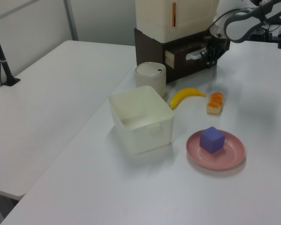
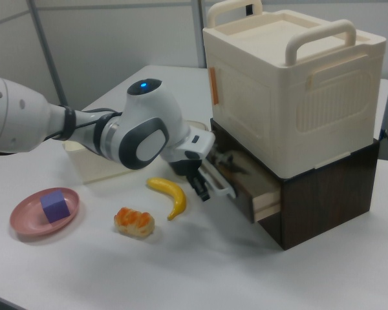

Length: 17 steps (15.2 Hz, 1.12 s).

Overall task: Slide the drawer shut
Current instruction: 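Push the wooden drawer inward into the brown unit with the gripper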

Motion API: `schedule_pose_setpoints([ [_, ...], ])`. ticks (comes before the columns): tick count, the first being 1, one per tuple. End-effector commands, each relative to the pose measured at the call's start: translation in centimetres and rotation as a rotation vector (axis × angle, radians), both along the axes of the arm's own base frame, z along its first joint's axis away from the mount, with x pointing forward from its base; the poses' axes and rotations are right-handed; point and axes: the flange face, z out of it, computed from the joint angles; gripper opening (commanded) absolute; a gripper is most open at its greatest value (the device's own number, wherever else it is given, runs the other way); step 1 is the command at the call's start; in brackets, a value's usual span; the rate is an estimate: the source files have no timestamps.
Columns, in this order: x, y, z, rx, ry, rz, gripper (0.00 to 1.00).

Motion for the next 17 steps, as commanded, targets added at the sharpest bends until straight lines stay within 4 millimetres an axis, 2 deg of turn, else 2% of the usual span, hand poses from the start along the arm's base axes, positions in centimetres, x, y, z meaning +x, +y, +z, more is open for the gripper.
schedule_pose_setpoints([
  [1,3.8,-2.2,0.9,-0.017,-0.086,-0.108,0.00],
  [4,5.3,-4.0,2.3,-0.033,-0.150,-0.171,0.00],
  [7,5.2,-5.5,3.3,-0.040,-0.233,-0.235,0.00],
  [10,5.0,-5.3,3.2,-0.069,-0.210,-0.200,0.00],
  [12,4.7,-4.6,3.2,-0.073,-0.148,-0.161,0.00],
  [15,3.0,-3.3,4.9,-0.072,0.015,-0.041,0.00],
  [16,2.5,-2.3,5.5,-0.061,0.070,-0.009,0.00],
  [17,2.0,-0.3,6.4,-0.044,0.133,0.039,0.00],
])
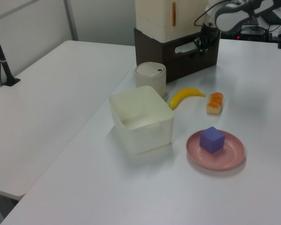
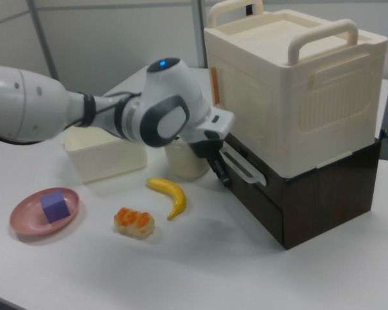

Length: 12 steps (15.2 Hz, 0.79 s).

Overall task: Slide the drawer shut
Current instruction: 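Push the wooden drawer inward into the brown unit with the gripper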

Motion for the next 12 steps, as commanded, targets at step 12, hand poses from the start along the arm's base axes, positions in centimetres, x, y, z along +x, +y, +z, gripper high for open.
schedule_pose_setpoints([
  [12,-5.3,11.0,16.6,0.214,0.263,0.298,0.00],
])
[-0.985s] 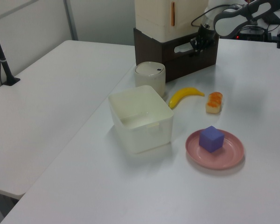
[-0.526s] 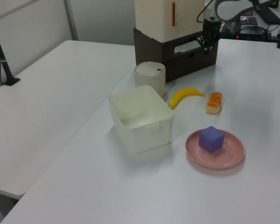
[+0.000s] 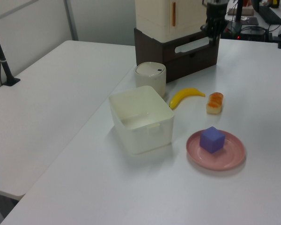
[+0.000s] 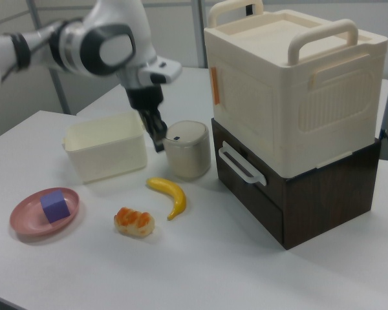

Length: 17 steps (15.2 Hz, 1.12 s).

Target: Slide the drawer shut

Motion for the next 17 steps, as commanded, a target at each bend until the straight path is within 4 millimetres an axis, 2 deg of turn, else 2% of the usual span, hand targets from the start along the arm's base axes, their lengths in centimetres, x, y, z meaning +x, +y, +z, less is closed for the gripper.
schedule_pose_setpoints([
  [1,-2.2,0.3,5.3,0.107,0.043,0.129,0.00],
  [3,-2.4,0.4,7.1,0.119,0.012,0.141,0.00],
  [5,-2.3,0.6,7.3,0.136,-0.007,0.153,0.00],
  [10,-2.4,1.1,9.0,0.107,-0.034,0.494,0.00],
  [11,-2.4,1.0,9.0,0.113,-0.035,0.487,0.11],
  [12,-2.4,0.8,9.0,0.120,-0.039,0.452,0.39],
  [13,-2.4,0.5,9.0,0.118,-0.039,0.415,0.99],
  [17,-2.4,0.6,10.0,0.096,-0.052,0.405,1.00],
])
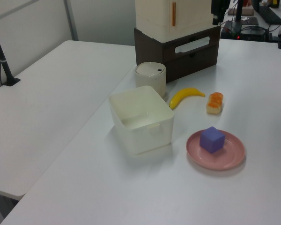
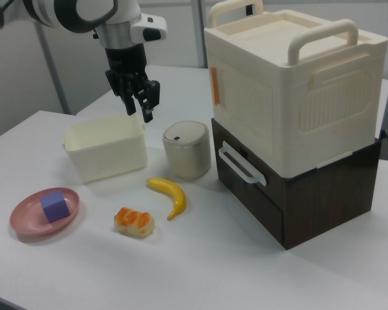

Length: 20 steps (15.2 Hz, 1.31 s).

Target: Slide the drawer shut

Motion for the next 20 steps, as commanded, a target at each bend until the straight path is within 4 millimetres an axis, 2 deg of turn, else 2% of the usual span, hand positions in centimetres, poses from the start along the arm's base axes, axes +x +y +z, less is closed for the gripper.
schedule_pose_setpoints([
  [1,-0.2,0.4,1.1,0.009,-0.007,-0.014,1.00],
  [3,0.1,1.1,1.0,-0.003,-0.001,-0.005,1.00],
  [8,0.0,0.1,0.9,-0.007,-0.001,-0.042,1.00],
  [20,-0.3,-0.7,1.1,-0.008,-0.001,-0.059,1.00],
])
